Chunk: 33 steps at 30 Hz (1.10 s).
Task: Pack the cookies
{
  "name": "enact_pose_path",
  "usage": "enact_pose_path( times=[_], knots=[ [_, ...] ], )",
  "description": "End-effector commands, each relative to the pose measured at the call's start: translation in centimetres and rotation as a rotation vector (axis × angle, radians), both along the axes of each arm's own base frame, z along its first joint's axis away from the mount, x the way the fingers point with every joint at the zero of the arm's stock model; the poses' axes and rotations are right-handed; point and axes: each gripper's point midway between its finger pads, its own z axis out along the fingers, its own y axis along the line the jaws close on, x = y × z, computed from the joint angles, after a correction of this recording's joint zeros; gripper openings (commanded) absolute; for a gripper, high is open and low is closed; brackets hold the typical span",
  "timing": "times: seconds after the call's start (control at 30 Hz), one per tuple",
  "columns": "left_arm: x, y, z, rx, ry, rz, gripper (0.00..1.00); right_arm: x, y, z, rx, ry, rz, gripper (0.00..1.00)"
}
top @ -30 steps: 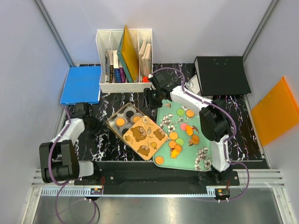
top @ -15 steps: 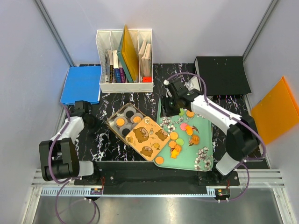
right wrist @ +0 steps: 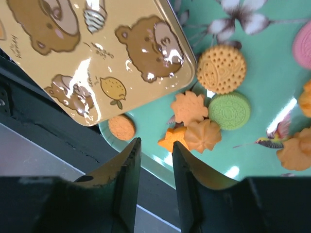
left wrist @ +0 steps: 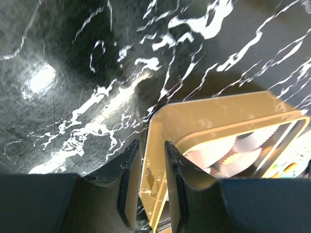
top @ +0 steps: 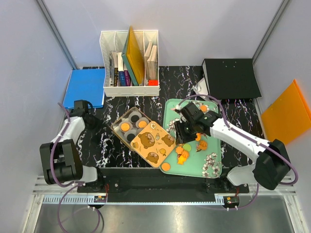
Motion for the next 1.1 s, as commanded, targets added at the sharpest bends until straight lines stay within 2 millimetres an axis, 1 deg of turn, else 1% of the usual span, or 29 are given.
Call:
enact_pose_path(
  times=[0.0,0.03,0.07,0.13,0.17,0.23,0.27,0.33,0.37,0.47,0.6,0.7,0.8,0.97,1.07],
  knots=[
    [2.7,1.0,2.2,0.015,-0.061,0.052,0.30,-1.9,0.1,-0.2,0.037,0.039,0.016,0.41],
    [3.5,1.3,2.9,0.019,-0.080,0.060,0.30,-2.1,-0.3,-0.9,0.024,0.051,0.016,0.41],
    [3.9,1.5,2.8,0.026,-0.075,0.068,0.31,-2.3,-0.3,-1.1,0.022,0.057,0.020,0.40],
    [5.3,2.0,3.7,0.043,-0.104,0.076,0.31,-2.4,-0.3,-2.0,0.014,0.069,0.026,0.33],
    [5.7,2.2,3.3,0.045,-0.092,0.078,0.31,-2.4,-0.2,-2.3,0.014,0.073,0.027,0.31],
    [7.0,2.5,3.6,0.049,-0.108,0.079,0.31,-2.1,0.2,-2.8,0.021,0.079,0.031,0.26],
    [7.6,2.4,2.9,0.039,-0.097,0.075,0.31,-2.1,0.3,-3.0,0.021,0.084,0.031,0.25],
    [8.4,2.4,2.5,0.035,-0.093,0.063,0.30,-1.8,0.9,-3.3,0.031,0.089,0.037,0.22],
    [8.7,2.3,1.6,0.022,-0.078,0.054,0.30,-1.7,1.2,-3.5,0.036,0.090,0.042,0.21],
    [9.1,1.8,0.3,-0.007,-0.063,0.029,0.29,-1.6,1.9,-4.2,0.041,0.109,0.051,0.20],
    [9.0,1.2,-1.2,-0.039,-0.051,0.010,0.29,-2.0,2.6,-5.3,0.037,0.138,0.064,0.19],
    [9.0,0.6,-1.8,-0.053,-0.050,-0.003,0.29,-1.9,2.9,-6.2,0.032,0.155,0.065,0.19],
    [9.2,-0.1,-2.0,-0.068,-0.051,-0.027,0.28,-2.0,3.2,-7.2,0.021,0.182,0.063,0.19],
    [9.4,-1.6,-2.3,-0.083,-0.049,-0.068,0.28,-1.3,3.8,-7.8,0.014,0.179,0.058,0.19],
    [9.2,-2.3,-2.3,-0.088,-0.056,-0.091,0.28,-0.6,4.1,-8.1,0.007,0.173,0.052,0.21]
  ],
)
